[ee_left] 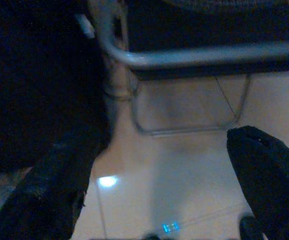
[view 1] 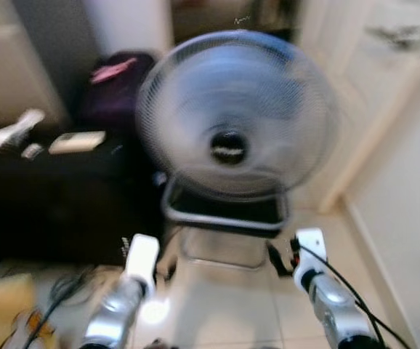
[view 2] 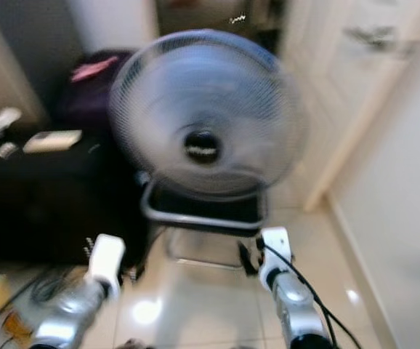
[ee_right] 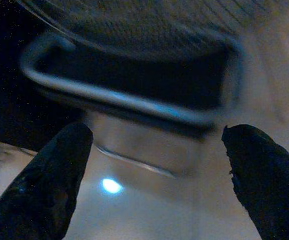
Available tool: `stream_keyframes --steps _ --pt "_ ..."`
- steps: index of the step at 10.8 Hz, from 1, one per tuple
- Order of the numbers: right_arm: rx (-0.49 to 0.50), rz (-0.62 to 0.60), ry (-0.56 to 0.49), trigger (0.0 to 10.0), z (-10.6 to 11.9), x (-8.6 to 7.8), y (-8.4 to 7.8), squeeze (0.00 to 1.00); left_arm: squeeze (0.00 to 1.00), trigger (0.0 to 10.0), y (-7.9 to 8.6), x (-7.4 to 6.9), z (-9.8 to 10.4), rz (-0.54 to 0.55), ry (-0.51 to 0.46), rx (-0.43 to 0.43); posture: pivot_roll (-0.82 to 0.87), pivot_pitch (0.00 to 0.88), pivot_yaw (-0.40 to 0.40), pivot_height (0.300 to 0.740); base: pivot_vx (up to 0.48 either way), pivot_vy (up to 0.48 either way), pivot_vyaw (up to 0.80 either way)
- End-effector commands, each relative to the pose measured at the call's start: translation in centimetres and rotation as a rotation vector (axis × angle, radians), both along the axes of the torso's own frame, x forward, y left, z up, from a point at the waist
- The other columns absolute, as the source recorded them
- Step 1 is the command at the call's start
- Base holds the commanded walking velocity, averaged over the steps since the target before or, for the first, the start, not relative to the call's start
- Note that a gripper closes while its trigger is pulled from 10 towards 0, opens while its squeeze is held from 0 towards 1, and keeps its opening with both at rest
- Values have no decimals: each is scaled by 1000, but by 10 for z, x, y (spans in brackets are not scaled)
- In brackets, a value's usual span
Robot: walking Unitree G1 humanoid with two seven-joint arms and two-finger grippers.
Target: Clean up the room
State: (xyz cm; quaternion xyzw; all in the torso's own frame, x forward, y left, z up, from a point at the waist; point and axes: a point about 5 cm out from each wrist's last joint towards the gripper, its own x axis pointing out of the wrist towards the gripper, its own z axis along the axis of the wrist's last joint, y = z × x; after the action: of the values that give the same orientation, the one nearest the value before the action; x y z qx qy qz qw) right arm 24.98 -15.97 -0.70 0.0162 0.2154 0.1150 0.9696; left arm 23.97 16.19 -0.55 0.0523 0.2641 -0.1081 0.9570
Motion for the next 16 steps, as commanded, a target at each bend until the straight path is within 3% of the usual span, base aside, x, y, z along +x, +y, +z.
stream_keyframes --steps 1,3,5,8,10,11,12,13,14,15,16 --pt "65 49 -58 10000 17 5 12 1000 1000 10000 -8 7 25 -25 -86 0 -50 0 41 740 0 0 800" --pt "99 188 -106 10000 36 3 35 1000 1000 10000 -15 7 48 5 -165 -76 -71 0 54 740 0 0 800" --pt "119 205 -141 10000 54 5 40 1000 1000 10000 -14 7 64 30 -185 -98 -71 0 57 740 0 0 800" --pt "125 159 -200 10000 78 16 37 1000 1000 10000 -2 12 78 120 -209 -109 -67 0 49 740 0 0 800" --pt "82 129 -220 10000 85 19 34 1000 1000 10000 13 14 83 202 -240 -54 -59 0 35 740 0 0 800" --pt "70 107 -207 10000 83 17 29 1000 1000 10000 20 17 91 244 -300 8 -48 0 23 740 0 0 800" --pt "33 6 -223 10000 87 25 20 1000 1000 10000 24 25 114 277 -470 -70 -38 0 -4 740 0 0 800" --pt "59 -40 -232 10000 90 27 15 1000 1000 10000 23 26 120 280 -479 -94 -27 0 -1 740 0 0 800" --pt "60 -77 -222 10000 87 25 10 1000 780 10000 22 25 115 292 -362 -125 -45 0 12 740 0 0 800" --pt "79 -90 -213 10000 84 23 4 1000 0 10000 6 22 115 227 -360 -165 -51 0 26 740 0 0 800" --pt "70 -101 -208 10000 83 22 1 1000 0 10000 2 20 112 204 -372 -109 -49 0 24 740 0 0 800"
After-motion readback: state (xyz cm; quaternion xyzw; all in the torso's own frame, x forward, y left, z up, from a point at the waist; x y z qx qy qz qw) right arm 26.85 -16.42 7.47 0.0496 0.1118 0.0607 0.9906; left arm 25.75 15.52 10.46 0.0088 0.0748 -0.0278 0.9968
